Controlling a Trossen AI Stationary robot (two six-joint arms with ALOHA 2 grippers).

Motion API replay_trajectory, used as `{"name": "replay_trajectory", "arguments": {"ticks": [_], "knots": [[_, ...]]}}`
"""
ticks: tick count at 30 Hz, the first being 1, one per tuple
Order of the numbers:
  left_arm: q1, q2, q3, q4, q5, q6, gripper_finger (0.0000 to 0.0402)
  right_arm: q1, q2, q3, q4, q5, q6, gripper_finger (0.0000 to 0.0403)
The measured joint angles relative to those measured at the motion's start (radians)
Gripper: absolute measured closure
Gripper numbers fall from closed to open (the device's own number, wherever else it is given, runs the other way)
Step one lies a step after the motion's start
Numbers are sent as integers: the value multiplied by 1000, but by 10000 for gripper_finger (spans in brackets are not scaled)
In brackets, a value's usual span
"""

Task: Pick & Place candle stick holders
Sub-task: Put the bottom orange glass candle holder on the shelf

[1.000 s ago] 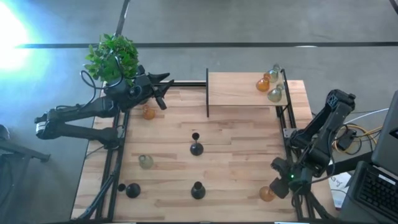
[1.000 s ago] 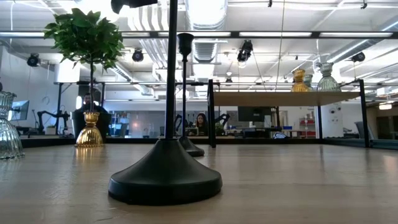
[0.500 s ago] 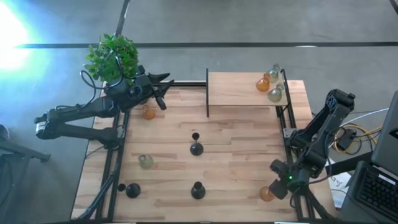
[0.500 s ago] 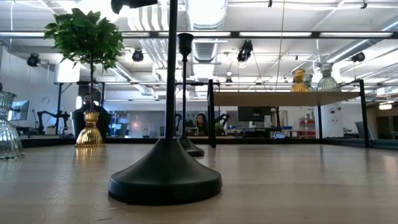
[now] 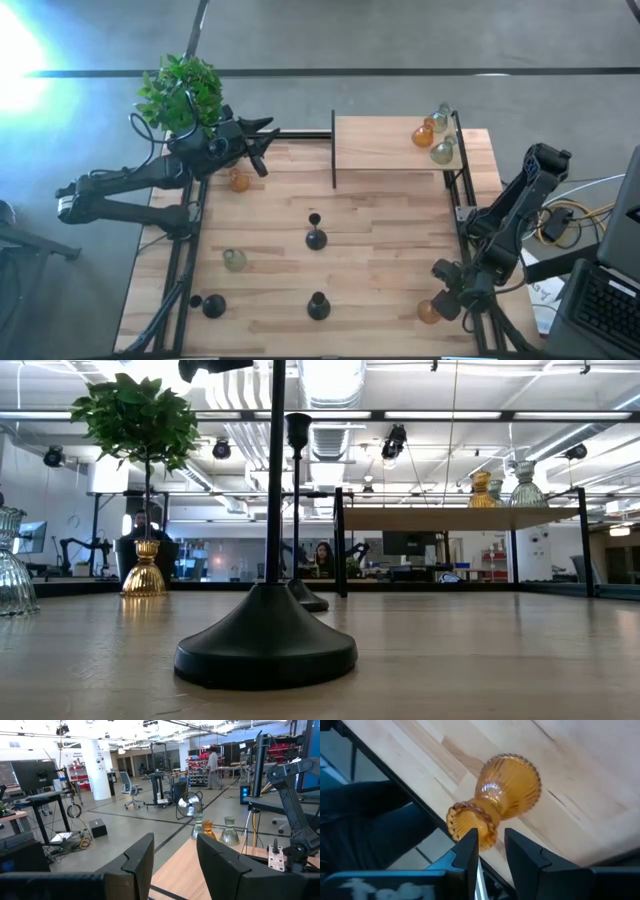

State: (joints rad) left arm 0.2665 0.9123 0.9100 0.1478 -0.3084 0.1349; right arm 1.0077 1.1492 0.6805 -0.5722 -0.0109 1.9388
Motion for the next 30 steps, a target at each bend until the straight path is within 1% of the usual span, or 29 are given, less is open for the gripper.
{"name": "replay_trajectory", "arguments": {"ticks": [4,7,11,14,18,30], "knots": [[0,0,0,0,0,0,248,0,0,-63,120,11,27,325],[0,0,0,0,0,0,248,-2,-2,-100,171,12,46,335],[0,0,0,0,0,0,248,-24,-6,-123,185,8,40,353],[0,0,0,0,0,0,248,-59,-6,-127,186,10,-10,369],[0,0,0,0,0,0,248,-124,-6,-128,185,37,-96,384],[0,2,0,-16,0,10,248,-435,-4,-131,166,126,-379,385]]}}
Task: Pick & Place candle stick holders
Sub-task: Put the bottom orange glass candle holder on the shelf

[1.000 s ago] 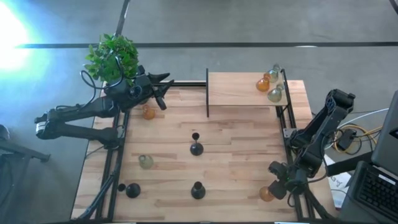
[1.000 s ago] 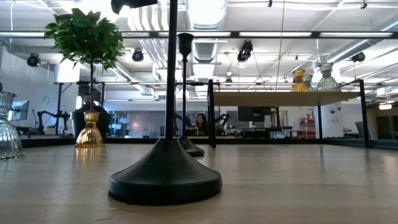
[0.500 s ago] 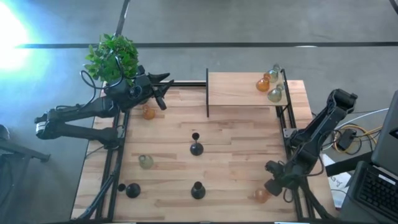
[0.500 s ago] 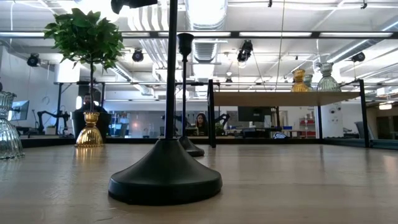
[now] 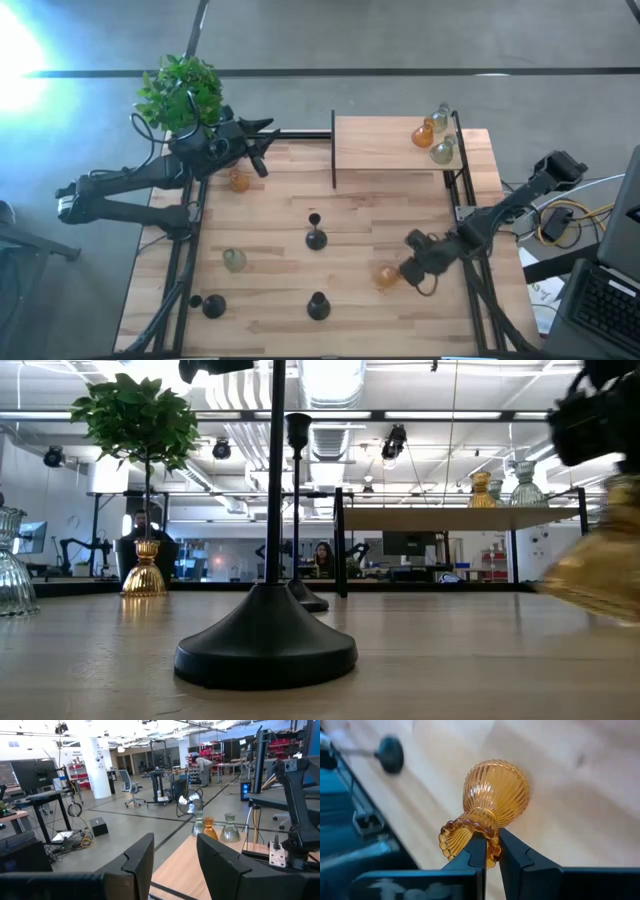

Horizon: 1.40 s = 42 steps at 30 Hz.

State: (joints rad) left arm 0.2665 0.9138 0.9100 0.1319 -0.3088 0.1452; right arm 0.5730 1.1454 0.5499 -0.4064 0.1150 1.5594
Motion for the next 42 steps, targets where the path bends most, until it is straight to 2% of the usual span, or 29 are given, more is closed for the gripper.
{"name": "replay_trajectory", "arguments": {"ticks": [11,20,24,30,34,42], "knots": [[-1,0,0,-10,0,-9,248,-313,0,0,-27,53,-154,385],[-1,0,0,-11,0,-26,248,-478,1,0,-29,55,-200,385],[-1,0,0,-11,0,-31,248,-514,2,-3,-10,90,-229,382],[-1,0,0,-11,0,-37,248,-539,5,-9,-9,103,-259,343],[-1,0,0,-10,0,-37,248,-538,-5,-9,-11,95,-263,332],[-1,0,0,-10,0,-40,248,-538,-11,19,-2,95,-294,361]]}}
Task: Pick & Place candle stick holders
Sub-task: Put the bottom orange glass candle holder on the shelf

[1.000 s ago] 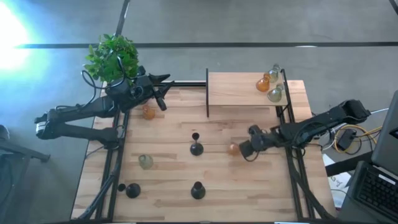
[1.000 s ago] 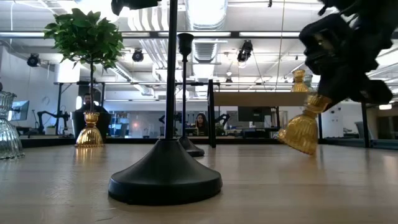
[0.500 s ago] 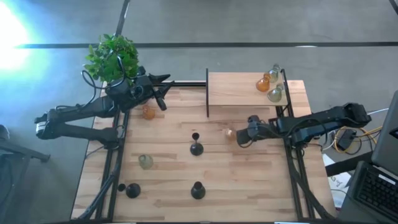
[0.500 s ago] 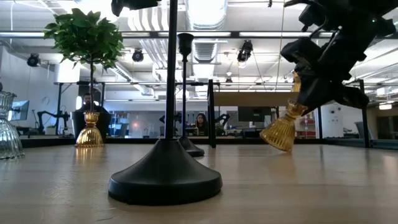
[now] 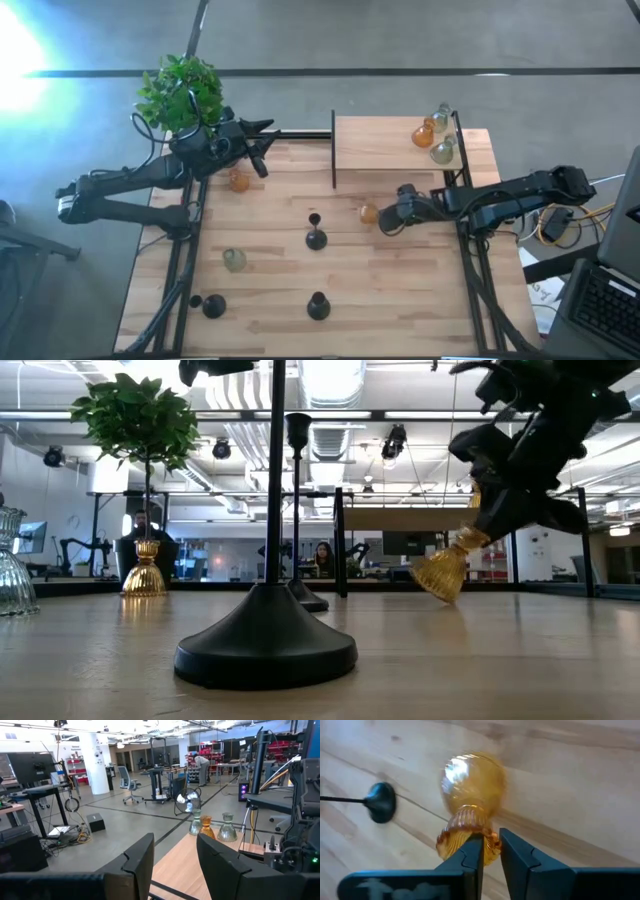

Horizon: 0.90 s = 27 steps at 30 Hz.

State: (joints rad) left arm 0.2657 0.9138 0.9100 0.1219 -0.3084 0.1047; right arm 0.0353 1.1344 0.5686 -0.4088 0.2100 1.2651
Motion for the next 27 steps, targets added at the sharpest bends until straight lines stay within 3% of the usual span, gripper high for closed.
{"name": "replay_trajectory", "arguments": {"ticks": [6,11,17,22,27], "knots": [[0,0,0,0,0,0,248,-6,-1,67,-33,2,-69,388],[0,0,0,0,0,0,248,-19,-1,163,-217,-11,-66,390],[0,0,0,1,0,-2,248,-46,-2,281,-448,-180,-82,392],[0,0,0,1,0,-9,248,-79,-3,279,-476,-329,-150,393],[0,0,0,1,17,-28,248,-100,-3,238,-478,-363,-173,393]]}}
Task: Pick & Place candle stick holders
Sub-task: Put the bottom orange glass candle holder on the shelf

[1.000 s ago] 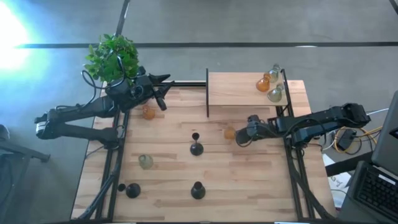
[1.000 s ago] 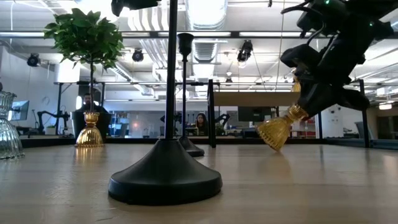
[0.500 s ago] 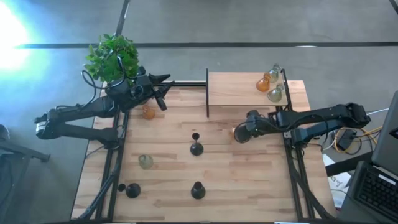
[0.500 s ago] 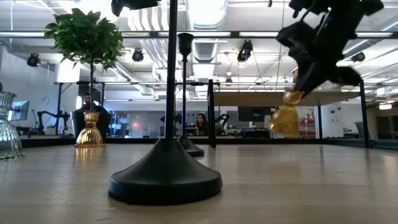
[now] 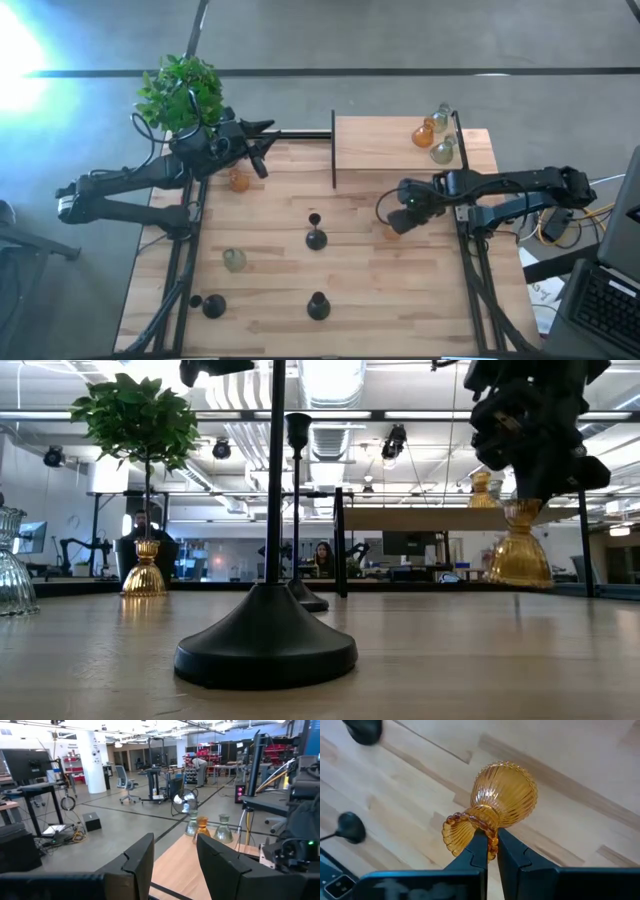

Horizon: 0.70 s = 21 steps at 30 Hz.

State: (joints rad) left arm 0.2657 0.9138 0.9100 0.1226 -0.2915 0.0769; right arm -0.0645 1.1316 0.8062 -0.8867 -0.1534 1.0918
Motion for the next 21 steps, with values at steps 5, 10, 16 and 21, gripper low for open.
{"name": "replay_trajectory", "arguments": {"ticks": [5,10,16,21], "knots": [[0,0,0,0,14,-7,248,-15,0,-39,0,-6,-23,393],[0,0,0,0,21,-7,248,-34,0,-67,5,-22,-54,393],[0,0,0,0,39,-18,248,-42,-3,-97,32,-50,-69,392],[0,0,0,0,40,-24,248,-40,-2,-98,44,-24,-80,387]]}}
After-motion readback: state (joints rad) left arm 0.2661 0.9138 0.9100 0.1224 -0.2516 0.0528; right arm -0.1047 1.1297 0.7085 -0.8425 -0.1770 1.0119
